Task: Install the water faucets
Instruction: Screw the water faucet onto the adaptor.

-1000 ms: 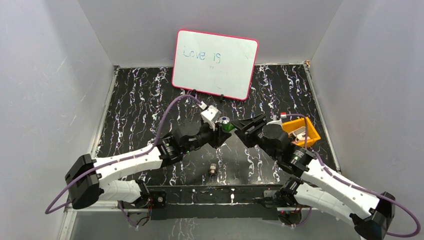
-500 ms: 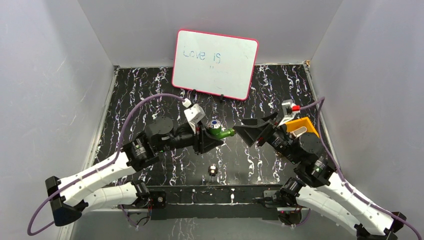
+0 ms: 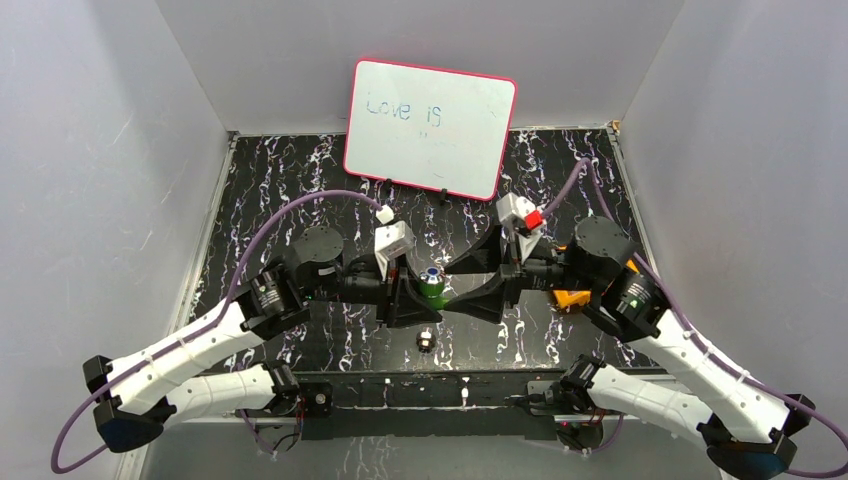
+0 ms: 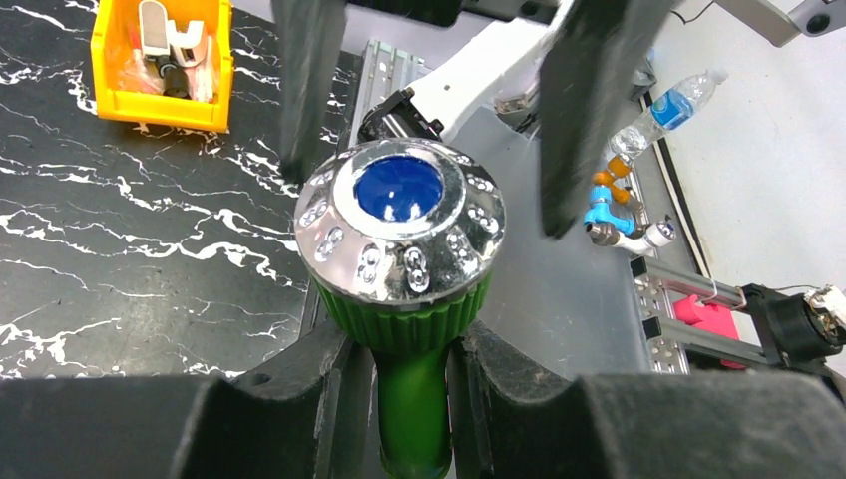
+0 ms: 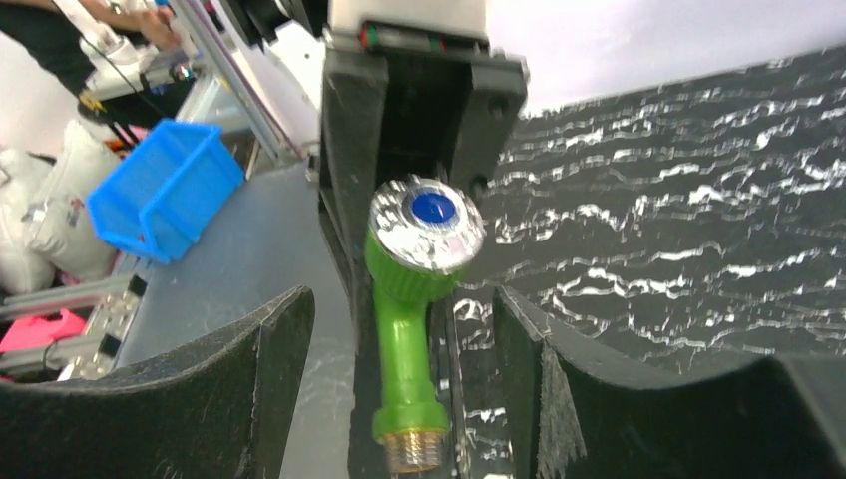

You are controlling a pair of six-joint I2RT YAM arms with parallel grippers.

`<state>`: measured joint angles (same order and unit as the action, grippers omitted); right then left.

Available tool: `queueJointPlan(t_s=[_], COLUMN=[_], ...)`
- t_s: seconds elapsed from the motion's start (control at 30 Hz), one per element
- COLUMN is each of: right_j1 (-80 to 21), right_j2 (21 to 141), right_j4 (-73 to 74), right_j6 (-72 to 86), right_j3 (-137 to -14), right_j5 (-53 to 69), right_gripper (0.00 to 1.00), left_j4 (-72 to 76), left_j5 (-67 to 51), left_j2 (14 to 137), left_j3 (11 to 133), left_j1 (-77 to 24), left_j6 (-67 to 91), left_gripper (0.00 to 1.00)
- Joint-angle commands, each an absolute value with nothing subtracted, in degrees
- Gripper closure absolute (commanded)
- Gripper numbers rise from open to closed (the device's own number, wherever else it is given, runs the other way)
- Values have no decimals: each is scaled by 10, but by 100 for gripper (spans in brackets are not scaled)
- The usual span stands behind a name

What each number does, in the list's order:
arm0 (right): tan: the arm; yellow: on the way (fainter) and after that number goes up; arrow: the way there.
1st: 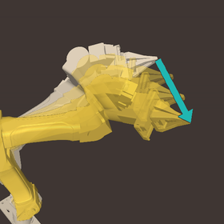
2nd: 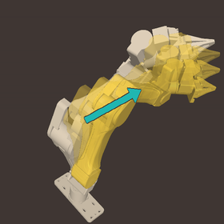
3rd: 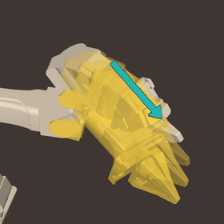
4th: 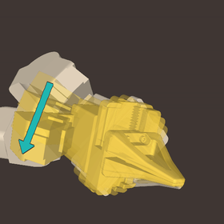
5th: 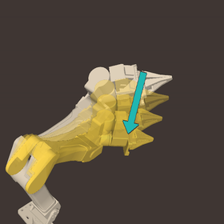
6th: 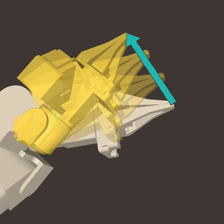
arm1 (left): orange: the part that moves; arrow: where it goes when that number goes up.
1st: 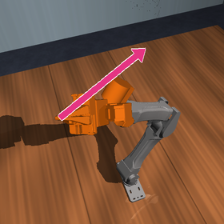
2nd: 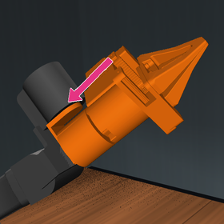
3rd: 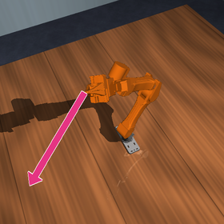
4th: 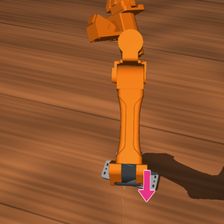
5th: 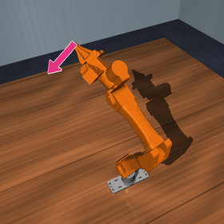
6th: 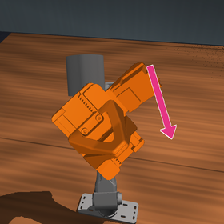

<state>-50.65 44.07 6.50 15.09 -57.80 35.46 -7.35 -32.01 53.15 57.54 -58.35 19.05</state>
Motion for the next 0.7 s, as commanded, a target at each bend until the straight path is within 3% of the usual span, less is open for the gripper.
queueJointPlan(t_s=[0.0,0.23,0.4,0.53,0.67], right_j1=[-507,-507,-507,-508,-508], right_j2=[441,433,441,443,447], right_j4=[133,158,160,163,163], right_j6=[99,87,90,88,89], right_j3=[-605,-601,-603,-602,-603], right_j5=[386,371,379,381,383], right_gripper=[27,29,41,31,34], left_j4=[-84,-85,-93,-90,-84], left_j5=[-346,-346,-340,-335,-334], left_j2=[516,510,510,507,506], left_j3=[614,618,624,626,624], left_j1=[-581,-581,-581,-581,-581], left_j6=[184,182,176,175,176], left_gripper=[100,100,100,100,100])
